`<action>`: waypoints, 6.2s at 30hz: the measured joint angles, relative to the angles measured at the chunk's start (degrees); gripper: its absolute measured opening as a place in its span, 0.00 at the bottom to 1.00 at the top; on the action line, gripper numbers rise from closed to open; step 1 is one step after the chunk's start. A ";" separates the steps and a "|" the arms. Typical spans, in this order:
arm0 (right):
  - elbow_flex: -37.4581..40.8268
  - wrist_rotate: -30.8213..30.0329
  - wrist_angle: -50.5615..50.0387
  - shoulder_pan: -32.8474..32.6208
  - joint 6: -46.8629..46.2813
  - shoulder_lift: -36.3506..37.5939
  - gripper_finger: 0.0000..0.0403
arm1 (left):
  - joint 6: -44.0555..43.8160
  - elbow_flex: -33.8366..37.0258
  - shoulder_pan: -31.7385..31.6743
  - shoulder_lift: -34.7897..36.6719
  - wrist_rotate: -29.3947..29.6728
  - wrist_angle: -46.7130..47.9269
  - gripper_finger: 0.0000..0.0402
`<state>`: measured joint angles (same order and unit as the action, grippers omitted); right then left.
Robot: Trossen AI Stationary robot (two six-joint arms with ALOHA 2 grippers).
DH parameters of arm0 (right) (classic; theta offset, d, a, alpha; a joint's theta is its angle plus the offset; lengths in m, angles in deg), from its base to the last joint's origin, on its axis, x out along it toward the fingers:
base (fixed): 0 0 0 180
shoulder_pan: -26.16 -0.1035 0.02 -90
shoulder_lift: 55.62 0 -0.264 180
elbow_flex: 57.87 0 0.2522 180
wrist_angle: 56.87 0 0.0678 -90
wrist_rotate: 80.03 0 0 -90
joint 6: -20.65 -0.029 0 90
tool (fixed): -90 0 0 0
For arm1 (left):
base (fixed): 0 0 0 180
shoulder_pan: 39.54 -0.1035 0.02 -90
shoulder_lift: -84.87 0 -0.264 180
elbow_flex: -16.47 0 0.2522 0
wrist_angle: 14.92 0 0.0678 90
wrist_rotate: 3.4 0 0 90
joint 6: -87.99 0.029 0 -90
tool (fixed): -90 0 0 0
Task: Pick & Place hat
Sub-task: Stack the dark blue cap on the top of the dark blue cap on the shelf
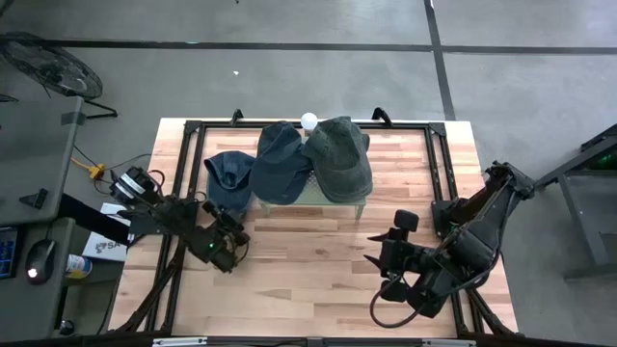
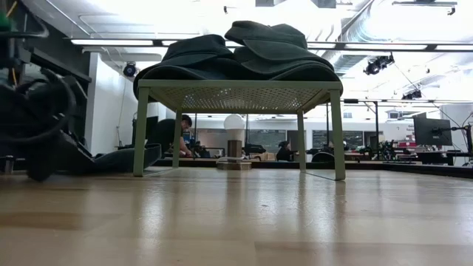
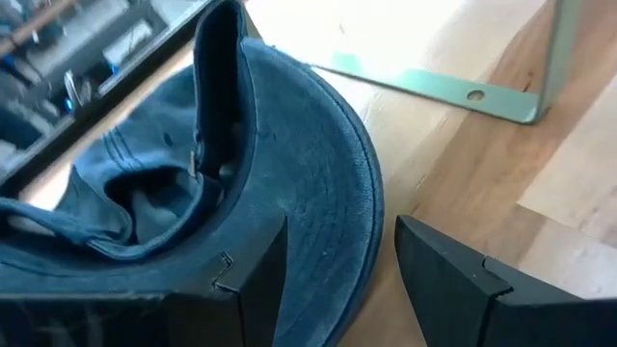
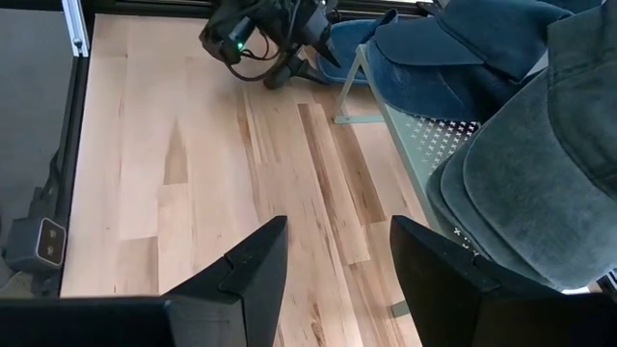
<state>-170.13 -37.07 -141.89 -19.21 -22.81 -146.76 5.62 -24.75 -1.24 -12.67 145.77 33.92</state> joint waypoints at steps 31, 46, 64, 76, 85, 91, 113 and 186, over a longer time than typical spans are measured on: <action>0.00 2.88 0.17 -0.04 -0.25 0.00 0.44 | 7.47 -7.91 -10.24 -0.13 -17.08 13.19 0.02; 0.00 3.99 0.19 -0.07 -0.68 0.00 0.44 | 28.45 -39.81 -7.76 -0.24 -58.04 33.52 0.01; 0.00 5.56 0.91 -0.04 -0.69 0.00 0.44 | 39.06 -71.24 6.62 -0.21 -56.42 33.15 0.01; 0.00 5.42 2.58 -0.06 -0.69 0.00 0.44 | 52.81 -81.25 13.32 -0.09 -34.00 24.15 0.01; -0.02 5.44 3.58 -0.06 -0.13 0.00 0.44 | 68.65 -83.71 13.96 -0.09 -12.16 15.98 0.01; -0.01 5.24 3.44 -0.04 -0.05 0.00 0.44 | 80.83 -84.16 13.91 -0.02 4.82 8.37 0.01; -0.07 -14.36 12.33 -1.02 14.01 -4.96 0.44 | 112.78 -84.21 12.95 -0.02 -0.53 -25.24 0.01; 0.00 20.78 75.06 -0.79 84.68 4.15 0.44 | 103.08 -84.17 -5.69 1.45 -67.36 -40.83 0.01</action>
<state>-170.13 -16.29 -66.83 -19.99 61.87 -142.60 108.70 -108.92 -6.94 -11.21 78.41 -6.92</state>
